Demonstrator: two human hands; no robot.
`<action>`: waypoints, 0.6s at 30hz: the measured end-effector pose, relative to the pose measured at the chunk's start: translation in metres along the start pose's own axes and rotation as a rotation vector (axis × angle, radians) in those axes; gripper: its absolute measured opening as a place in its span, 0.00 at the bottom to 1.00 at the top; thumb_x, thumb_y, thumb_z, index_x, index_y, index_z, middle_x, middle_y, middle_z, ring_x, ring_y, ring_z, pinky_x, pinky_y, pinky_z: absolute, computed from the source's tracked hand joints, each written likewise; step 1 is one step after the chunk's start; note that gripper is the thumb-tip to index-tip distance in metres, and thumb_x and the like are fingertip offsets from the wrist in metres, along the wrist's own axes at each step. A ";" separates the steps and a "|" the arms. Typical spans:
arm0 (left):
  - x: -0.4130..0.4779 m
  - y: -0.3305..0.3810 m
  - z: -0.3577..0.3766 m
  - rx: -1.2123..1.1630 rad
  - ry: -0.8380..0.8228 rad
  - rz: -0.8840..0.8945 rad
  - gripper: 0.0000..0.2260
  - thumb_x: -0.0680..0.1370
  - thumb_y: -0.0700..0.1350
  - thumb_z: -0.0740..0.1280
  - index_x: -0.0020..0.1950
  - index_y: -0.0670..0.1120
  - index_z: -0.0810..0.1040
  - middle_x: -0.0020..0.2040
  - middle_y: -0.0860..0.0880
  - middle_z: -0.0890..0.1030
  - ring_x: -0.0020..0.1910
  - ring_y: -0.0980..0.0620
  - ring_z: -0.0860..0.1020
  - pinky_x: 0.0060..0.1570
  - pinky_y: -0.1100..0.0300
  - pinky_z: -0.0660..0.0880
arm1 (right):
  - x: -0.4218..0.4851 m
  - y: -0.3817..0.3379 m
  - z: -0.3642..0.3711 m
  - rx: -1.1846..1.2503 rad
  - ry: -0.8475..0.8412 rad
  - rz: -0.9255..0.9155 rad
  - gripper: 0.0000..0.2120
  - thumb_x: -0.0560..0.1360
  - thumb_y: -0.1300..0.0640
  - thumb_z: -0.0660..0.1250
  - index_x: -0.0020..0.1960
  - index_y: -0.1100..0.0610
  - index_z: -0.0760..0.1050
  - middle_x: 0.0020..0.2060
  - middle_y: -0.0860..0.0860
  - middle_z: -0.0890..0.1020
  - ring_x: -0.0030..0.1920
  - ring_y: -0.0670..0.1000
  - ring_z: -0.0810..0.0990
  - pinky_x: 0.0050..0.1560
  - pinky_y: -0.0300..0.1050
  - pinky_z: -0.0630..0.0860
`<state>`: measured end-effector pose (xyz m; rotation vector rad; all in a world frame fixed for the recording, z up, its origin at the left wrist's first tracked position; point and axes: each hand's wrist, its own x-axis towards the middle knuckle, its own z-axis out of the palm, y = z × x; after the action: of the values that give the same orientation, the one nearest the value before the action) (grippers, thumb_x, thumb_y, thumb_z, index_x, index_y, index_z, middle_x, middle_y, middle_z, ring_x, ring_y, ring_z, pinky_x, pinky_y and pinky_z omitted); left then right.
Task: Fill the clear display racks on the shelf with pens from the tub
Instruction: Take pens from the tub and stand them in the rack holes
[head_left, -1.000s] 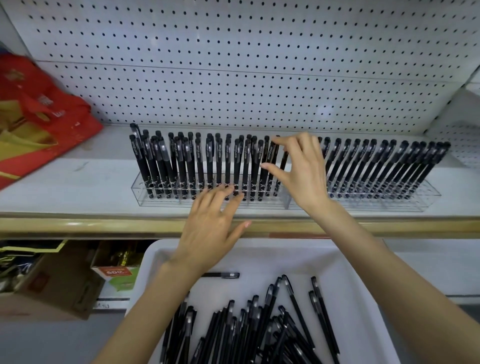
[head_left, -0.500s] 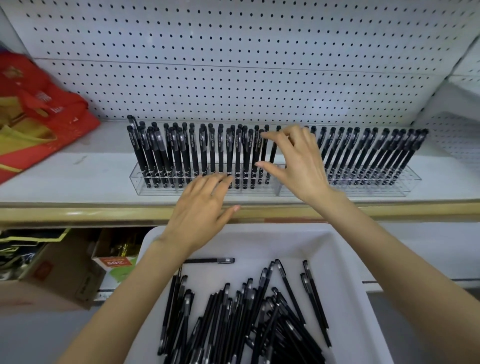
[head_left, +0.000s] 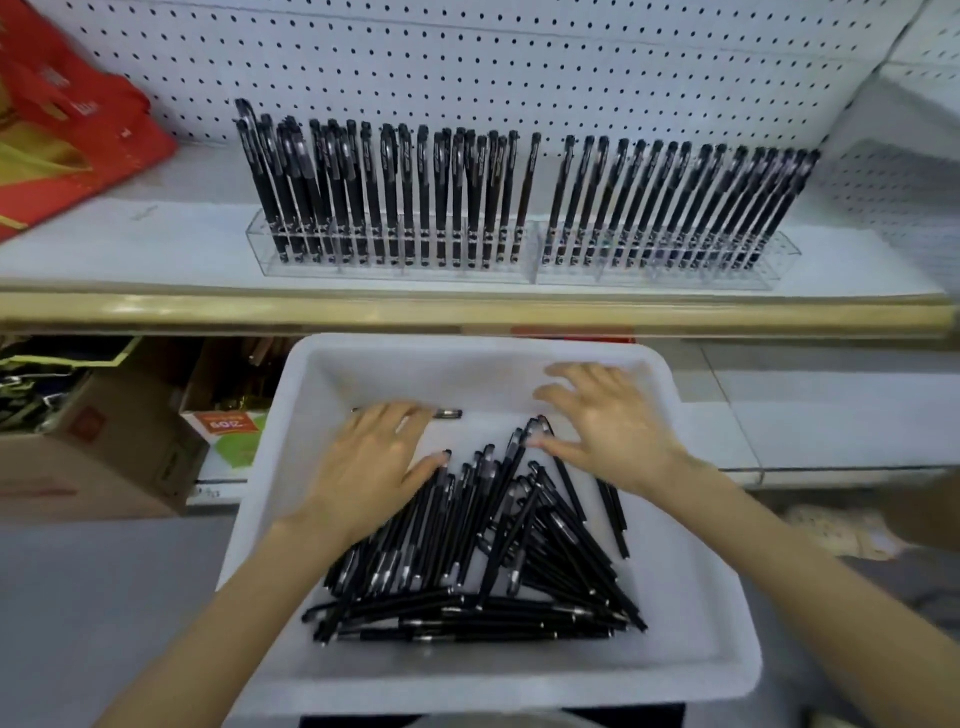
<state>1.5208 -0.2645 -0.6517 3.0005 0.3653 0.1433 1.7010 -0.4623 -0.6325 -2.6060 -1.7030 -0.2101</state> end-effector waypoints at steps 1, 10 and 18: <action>-0.008 0.001 0.010 -0.020 -0.033 -0.015 0.25 0.77 0.60 0.53 0.61 0.45 0.78 0.54 0.47 0.81 0.52 0.45 0.80 0.50 0.51 0.77 | -0.012 -0.005 0.010 0.038 -0.054 0.030 0.28 0.72 0.34 0.57 0.59 0.54 0.77 0.61 0.54 0.77 0.59 0.56 0.77 0.59 0.53 0.73; -0.052 0.012 0.049 -0.202 -0.265 -0.122 0.31 0.75 0.63 0.64 0.73 0.50 0.64 0.69 0.52 0.69 0.68 0.52 0.67 0.64 0.57 0.68 | -0.086 -0.027 0.058 0.413 -0.325 0.360 0.33 0.72 0.34 0.63 0.71 0.49 0.62 0.64 0.49 0.69 0.64 0.51 0.70 0.59 0.48 0.72; -0.062 0.004 0.054 -0.318 -0.507 -0.143 0.16 0.69 0.63 0.71 0.47 0.54 0.77 0.45 0.58 0.73 0.47 0.57 0.75 0.45 0.60 0.73 | -0.095 -0.030 0.066 0.635 -0.392 0.546 0.21 0.71 0.42 0.71 0.56 0.54 0.70 0.44 0.47 0.76 0.44 0.47 0.75 0.47 0.43 0.74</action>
<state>1.4678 -0.2893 -0.7097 2.5617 0.4439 -0.5116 1.6425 -0.5308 -0.7110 -2.5447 -0.8225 0.7564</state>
